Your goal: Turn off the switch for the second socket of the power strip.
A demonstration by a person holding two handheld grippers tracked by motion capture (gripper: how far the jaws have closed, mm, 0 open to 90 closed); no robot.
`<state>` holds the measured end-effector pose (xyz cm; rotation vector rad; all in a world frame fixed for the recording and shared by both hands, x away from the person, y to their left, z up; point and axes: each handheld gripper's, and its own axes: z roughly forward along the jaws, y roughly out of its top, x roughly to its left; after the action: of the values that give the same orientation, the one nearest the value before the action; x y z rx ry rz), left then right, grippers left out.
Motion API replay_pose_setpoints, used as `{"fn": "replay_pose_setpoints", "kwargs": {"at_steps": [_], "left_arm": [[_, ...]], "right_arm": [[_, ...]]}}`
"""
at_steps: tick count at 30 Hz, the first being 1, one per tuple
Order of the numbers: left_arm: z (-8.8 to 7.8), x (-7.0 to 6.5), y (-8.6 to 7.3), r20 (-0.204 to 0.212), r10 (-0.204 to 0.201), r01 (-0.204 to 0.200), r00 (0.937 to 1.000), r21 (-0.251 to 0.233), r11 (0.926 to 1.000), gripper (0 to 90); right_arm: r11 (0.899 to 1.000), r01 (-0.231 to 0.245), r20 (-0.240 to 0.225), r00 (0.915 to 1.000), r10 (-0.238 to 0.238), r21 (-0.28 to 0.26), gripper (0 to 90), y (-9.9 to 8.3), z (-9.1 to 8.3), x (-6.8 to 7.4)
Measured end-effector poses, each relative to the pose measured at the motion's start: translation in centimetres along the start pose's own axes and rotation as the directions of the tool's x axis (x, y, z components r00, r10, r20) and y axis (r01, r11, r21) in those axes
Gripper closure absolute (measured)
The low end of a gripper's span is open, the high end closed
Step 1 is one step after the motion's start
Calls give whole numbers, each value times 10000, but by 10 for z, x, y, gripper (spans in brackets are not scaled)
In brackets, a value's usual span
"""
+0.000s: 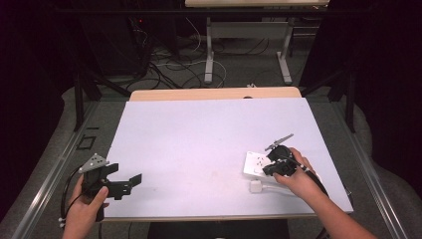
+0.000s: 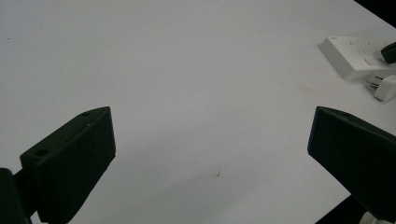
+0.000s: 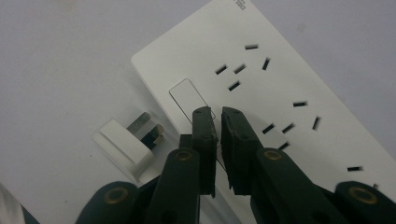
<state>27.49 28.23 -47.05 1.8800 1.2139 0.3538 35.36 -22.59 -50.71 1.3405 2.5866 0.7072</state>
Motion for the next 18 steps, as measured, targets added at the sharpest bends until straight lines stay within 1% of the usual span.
{"fn": "replay_pose_setpoints", "kwargs": {"at_steps": [1,2,3,4,5,6,9,12,13,16,17,18], "left_arm": [[0,0,0,-5,6,-6,10000,-1,10000,10],[0,0,0,0,3,-3,10000,-8,10000,10],[-1,0,0,-2,1,-1,10000,-7,10000,10],[-1,0,0,0,-16,16,10000,-23,10000,10],[-1,0,0,-9,-32,32,10000,-29,10000,10],[-1,1,0,-11,-43,43,10000,-50,10000,10],[-1,1,0,-6,-31,31,10000,-47,10000,10],[0,1,-1,-8,-49,49,10000,-13,10000,10],[0,1,-1,2,-46,46,10000,-2,10000,10],[1,0,-1,0,-21,21,10000,9,10000,10],[1,0,-1,2,-23,23,10000,1,10000,10],[0,0,-1,-1,-32,32,10000,-4,10000,10]], "right_arm": [[9999,149,-97,9998,-149,-70,829,0,0,-1],[9999,87,-105,9999,-88,-140,823,0,0,0],[9992,137,-172,9997,-143,-368,814,1,1,0],[9992,137,-172,9997,-143,-368,814,1,1,0],[9998,158,-44,9999,-159,-105,809,2,-1,1],[9997,193,-110,9998,-194,-148,800,2,-1,1],[9996,267,-85,9996,-268,-112,792,3,-2,2],[9992,346,-91,9994,-348,-186,783,3,-2,2],[9995,239,-73,9997,-240,-211,781,3,-1,3],[9992,329,-141,9993,-333,-247,770,4,-2,3],[9986,437,-102,9990,-440,-313,762,4,-2,2],[9986,437,-102,9990,-440,-313,762,4,-2,2]]}}
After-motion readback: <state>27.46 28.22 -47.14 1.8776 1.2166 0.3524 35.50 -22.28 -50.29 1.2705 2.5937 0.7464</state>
